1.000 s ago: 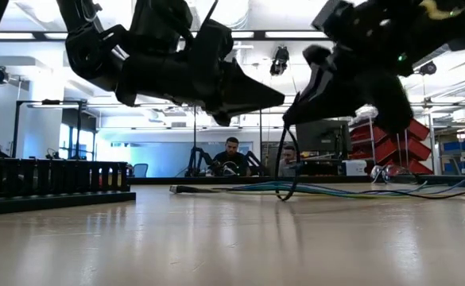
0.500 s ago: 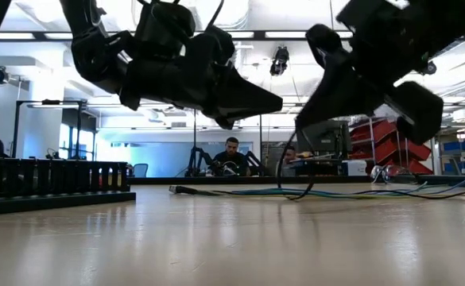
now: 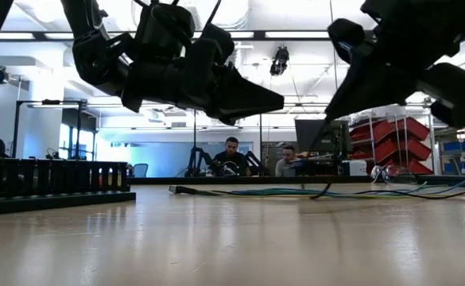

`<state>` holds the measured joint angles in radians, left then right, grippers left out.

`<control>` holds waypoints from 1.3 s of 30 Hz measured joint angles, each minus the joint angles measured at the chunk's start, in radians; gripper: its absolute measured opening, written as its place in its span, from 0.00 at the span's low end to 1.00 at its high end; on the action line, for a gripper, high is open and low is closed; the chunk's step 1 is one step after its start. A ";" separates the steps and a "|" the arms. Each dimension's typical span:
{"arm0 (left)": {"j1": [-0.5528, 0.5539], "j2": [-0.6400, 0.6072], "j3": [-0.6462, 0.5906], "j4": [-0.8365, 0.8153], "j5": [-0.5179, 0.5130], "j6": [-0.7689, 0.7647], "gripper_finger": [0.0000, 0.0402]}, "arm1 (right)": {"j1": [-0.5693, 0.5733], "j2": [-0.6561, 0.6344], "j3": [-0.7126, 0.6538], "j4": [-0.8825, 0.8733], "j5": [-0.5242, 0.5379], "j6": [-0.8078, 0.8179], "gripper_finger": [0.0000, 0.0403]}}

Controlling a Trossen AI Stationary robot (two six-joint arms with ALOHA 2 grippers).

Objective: Ziptie cables
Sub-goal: Wrap the cable wires with the black zip tie

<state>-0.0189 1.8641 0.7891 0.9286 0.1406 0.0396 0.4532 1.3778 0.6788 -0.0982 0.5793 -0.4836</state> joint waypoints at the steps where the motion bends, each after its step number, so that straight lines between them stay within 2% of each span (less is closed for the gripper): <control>1: 0.000 0.000 0.000 0.003 0.000 0.000 0.22 | 0.001 -0.015 0.000 -0.038 0.001 0.023 0.00; 8: 0.001 0.000 0.000 0.005 0.000 -0.022 0.20 | 0.013 -0.122 0.000 -0.262 -0.002 0.117 0.00; 14: 0.007 0.001 0.024 0.005 -0.001 -0.026 0.20 | 0.014 -0.184 0.000 -0.385 -0.004 0.034 0.00; 19: 0.037 0.047 0.105 0.013 -0.031 0.035 0.22 | 0.014 -0.184 -0.001 -0.390 -0.017 -0.071 0.00; 26: 0.068 0.189 0.268 -0.024 -0.024 0.046 0.24 | 0.019 -0.155 0.000 -0.320 -0.108 -0.142 0.00; 30: 0.067 0.241 0.347 -0.101 0.070 0.131 0.23 | 0.040 -0.153 0.006 -0.312 -0.137 -0.200 0.00; 36: 0.067 0.281 0.489 -0.332 0.304 0.213 0.21 | 0.051 -0.152 0.013 -0.311 -0.147 -0.178 0.00; 39: 0.068 0.285 0.551 -0.418 0.346 0.219 0.23 | 0.051 -0.152 0.013 -0.313 -0.188 -0.176 0.00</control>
<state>0.0490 2.1490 1.3399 0.5109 0.4862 0.2585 0.5041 1.2263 0.6918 -0.4114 0.3911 -0.6599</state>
